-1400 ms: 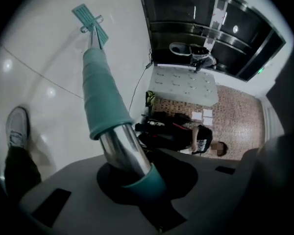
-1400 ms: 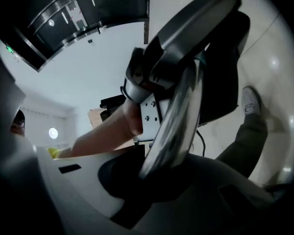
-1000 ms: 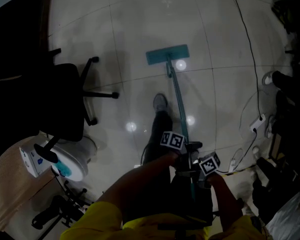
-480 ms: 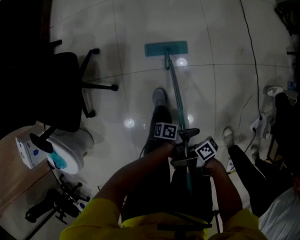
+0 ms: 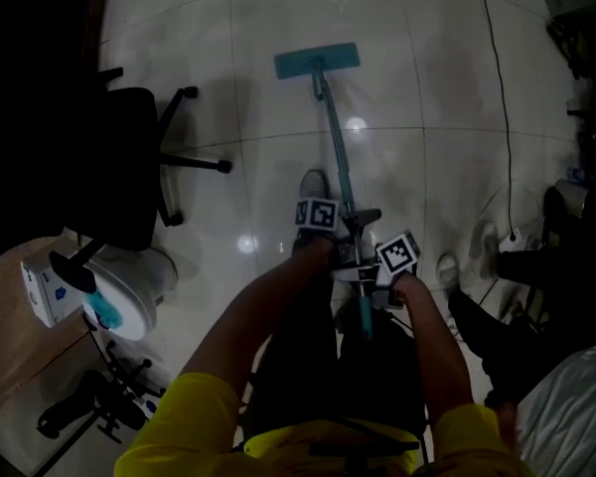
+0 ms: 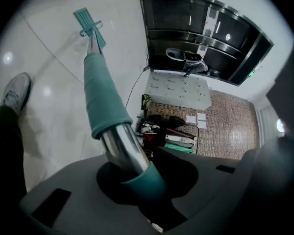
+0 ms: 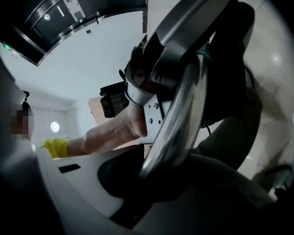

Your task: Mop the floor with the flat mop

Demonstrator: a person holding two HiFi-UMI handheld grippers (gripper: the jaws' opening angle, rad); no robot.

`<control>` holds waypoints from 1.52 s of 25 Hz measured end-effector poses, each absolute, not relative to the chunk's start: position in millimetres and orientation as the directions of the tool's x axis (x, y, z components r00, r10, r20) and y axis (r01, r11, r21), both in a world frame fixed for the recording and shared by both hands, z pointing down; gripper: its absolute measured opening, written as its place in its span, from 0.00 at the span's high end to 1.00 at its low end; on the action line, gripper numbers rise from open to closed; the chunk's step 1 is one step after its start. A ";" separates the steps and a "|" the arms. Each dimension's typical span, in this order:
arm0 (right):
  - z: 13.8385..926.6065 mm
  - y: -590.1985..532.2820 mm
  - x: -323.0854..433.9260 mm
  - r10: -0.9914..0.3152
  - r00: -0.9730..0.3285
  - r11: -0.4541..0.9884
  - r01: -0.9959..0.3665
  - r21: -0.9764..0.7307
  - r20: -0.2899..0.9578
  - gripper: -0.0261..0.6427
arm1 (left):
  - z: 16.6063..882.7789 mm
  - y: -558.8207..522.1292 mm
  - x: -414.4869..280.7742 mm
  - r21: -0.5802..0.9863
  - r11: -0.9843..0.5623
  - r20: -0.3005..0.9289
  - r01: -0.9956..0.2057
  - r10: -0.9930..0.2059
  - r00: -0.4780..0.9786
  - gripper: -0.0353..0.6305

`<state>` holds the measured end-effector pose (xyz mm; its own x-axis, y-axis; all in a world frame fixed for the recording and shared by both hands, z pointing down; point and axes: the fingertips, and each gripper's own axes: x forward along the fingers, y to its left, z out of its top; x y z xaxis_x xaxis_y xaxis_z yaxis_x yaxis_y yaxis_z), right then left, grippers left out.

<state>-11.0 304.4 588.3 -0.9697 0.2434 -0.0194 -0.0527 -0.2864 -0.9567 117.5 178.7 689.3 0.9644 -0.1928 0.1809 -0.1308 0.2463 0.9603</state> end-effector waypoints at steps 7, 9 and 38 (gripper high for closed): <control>475.4 492.6 69.8 0.387 -0.922 -0.425 -0.153 -0.892 -0.027 0.85 | 595.9 370.5 182.8 0.894 0.445 0.190 -0.055 -0.264 0.946 0.82; 457.3 521.8 90.6 0.448 -0.894 -0.415 -0.212 -0.885 0.004 0.84 | 577.0 403.3 200.7 0.881 0.471 0.186 -0.048 -0.251 0.950 0.81; 466.4 544.2 115.4 0.334 -0.942 -0.375 -0.110 -0.921 -0.023 0.81 | 575.7 424.7 228.1 0.914 0.405 0.115 0.015 -0.296 0.948 0.79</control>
